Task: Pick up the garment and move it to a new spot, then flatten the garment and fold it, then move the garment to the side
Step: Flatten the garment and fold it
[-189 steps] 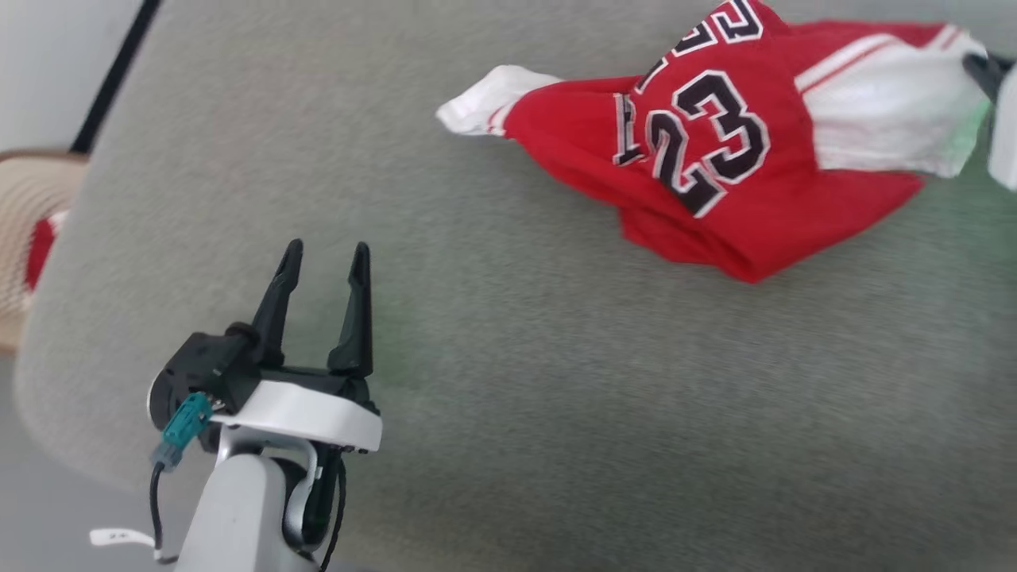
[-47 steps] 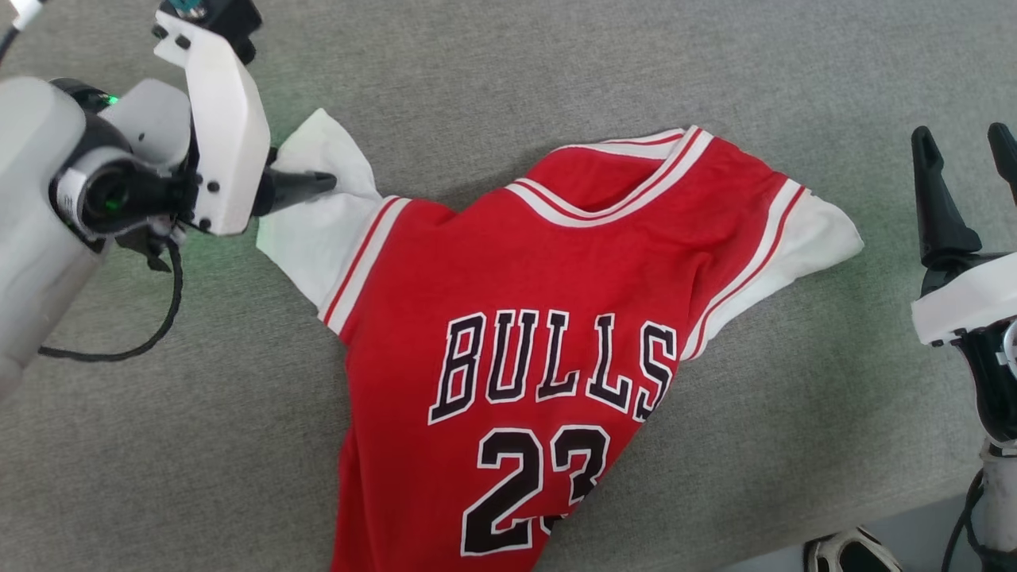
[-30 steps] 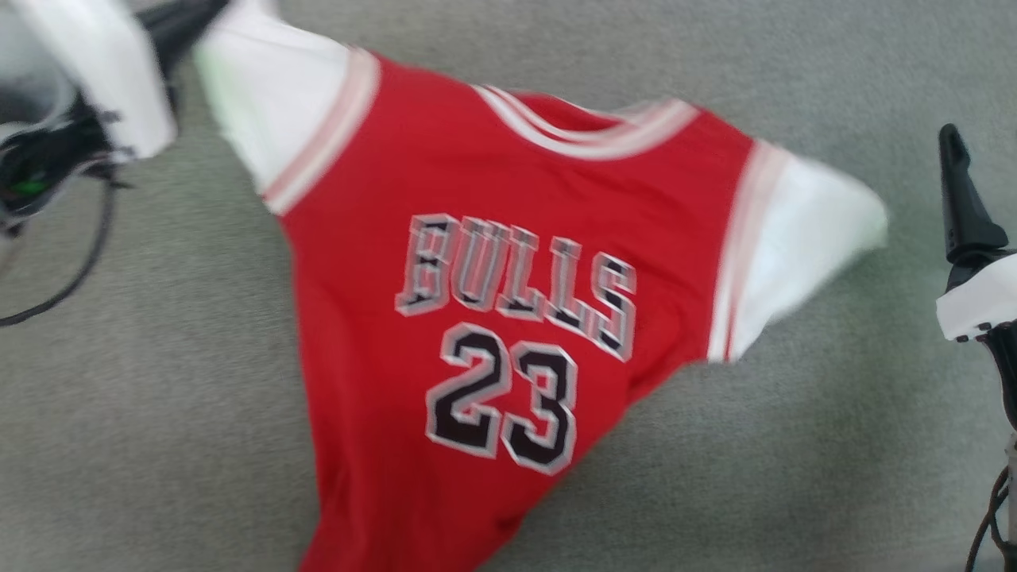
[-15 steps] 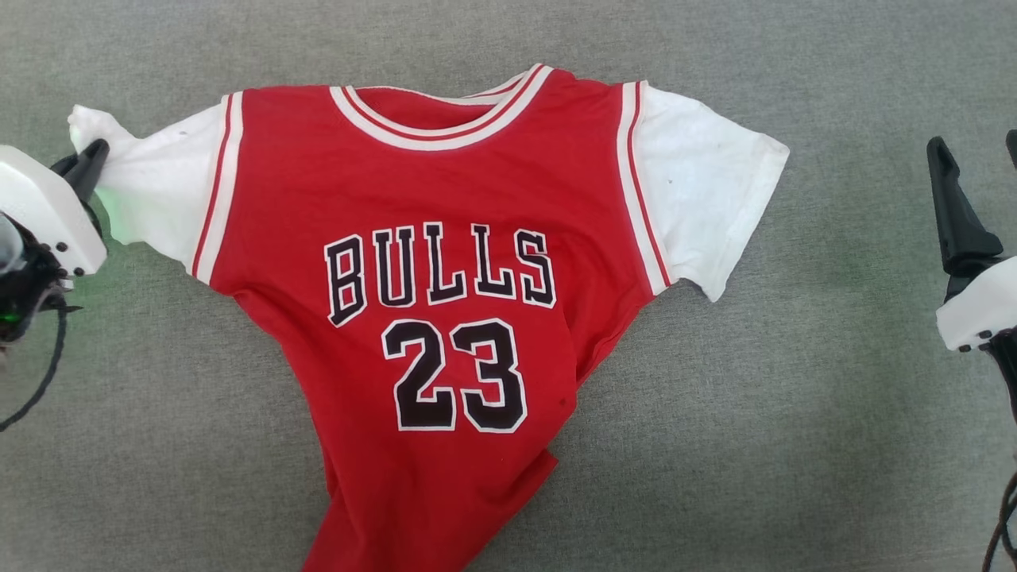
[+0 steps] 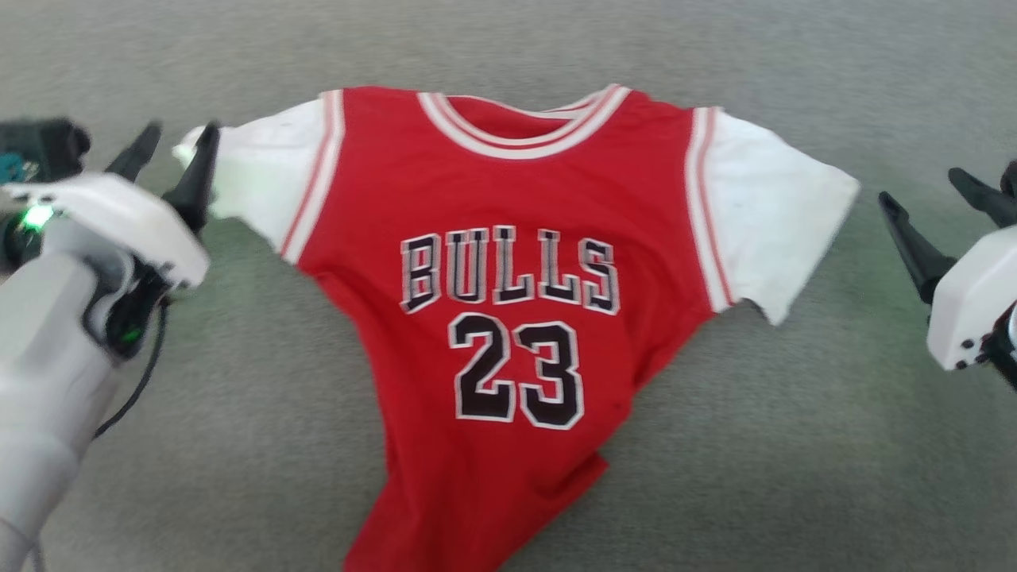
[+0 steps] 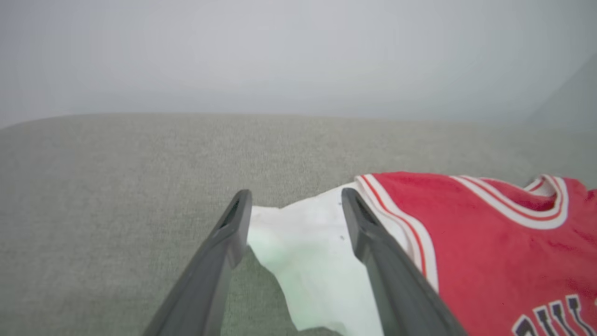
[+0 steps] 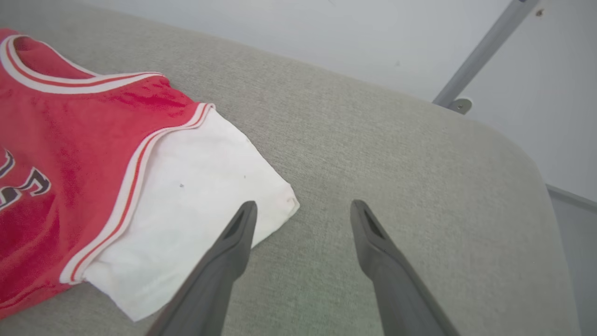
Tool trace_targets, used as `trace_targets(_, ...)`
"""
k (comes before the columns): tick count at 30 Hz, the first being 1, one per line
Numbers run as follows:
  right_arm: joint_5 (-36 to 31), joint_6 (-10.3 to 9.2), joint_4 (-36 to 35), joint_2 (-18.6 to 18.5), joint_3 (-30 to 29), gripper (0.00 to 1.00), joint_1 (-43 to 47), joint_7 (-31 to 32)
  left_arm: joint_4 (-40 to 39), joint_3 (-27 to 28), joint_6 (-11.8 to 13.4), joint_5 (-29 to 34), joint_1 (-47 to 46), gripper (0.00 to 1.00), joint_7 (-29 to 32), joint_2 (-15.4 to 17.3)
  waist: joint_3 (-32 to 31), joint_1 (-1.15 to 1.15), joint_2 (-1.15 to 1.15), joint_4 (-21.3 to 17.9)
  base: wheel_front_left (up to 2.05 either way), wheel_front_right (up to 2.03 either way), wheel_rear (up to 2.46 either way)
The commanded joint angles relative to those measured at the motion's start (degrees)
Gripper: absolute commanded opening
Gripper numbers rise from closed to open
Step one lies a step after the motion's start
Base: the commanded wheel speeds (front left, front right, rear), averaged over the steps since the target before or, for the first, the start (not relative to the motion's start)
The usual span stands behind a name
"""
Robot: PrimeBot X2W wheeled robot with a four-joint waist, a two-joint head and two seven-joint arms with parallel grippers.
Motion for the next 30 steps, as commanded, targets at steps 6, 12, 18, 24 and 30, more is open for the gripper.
trace_targets(6,6.56,-0.12,5.03,-8.81,7.11,1.00,-7.80,7.95,-17.79,20.60,5.20,20.17,12.56,1.00,-0.38,-7.18,1.22,0.00,0.00,8.69,0.00,0.00,0.00)
trace_targets(12,12.00,-0.12,11.26,-13.71,13.61,1.00,-15.00,14.97,-31.41,33.74,4.68,36.42,26.65,1.00,-0.38,-15.48,3.44,0.00,0.00,13.20,0.00,0.00,0.00)
trace_targets(18,15.60,-0.12,16.40,-16.43,18.37,1.00,-20.41,21.94,-37.23,40.43,2.28,45.68,33.27,1.00,-0.39,-21.13,6.15,0.00,0.00,15.44,0.00,0.00,0.00)
trace_targets(24,18.39,-0.12,19.03,-16.45,21.30,1.00,-20.82,26.76,-39.43,44.10,0.56,48.68,34.39,1.00,-0.39,-22.34,7.27,0.00,0.00,15.65,0.00,0.00,0.00)
trace_targets(30,18.73,-0.13,20.01,-15.21,22.12,0.00,-21.81,28.47,-39.05,41.94,-0.20,50.94,27.45,1.00,-0.39,-17.30,7.96,0.00,0.00,13.89,0.00,0.00,0.00)
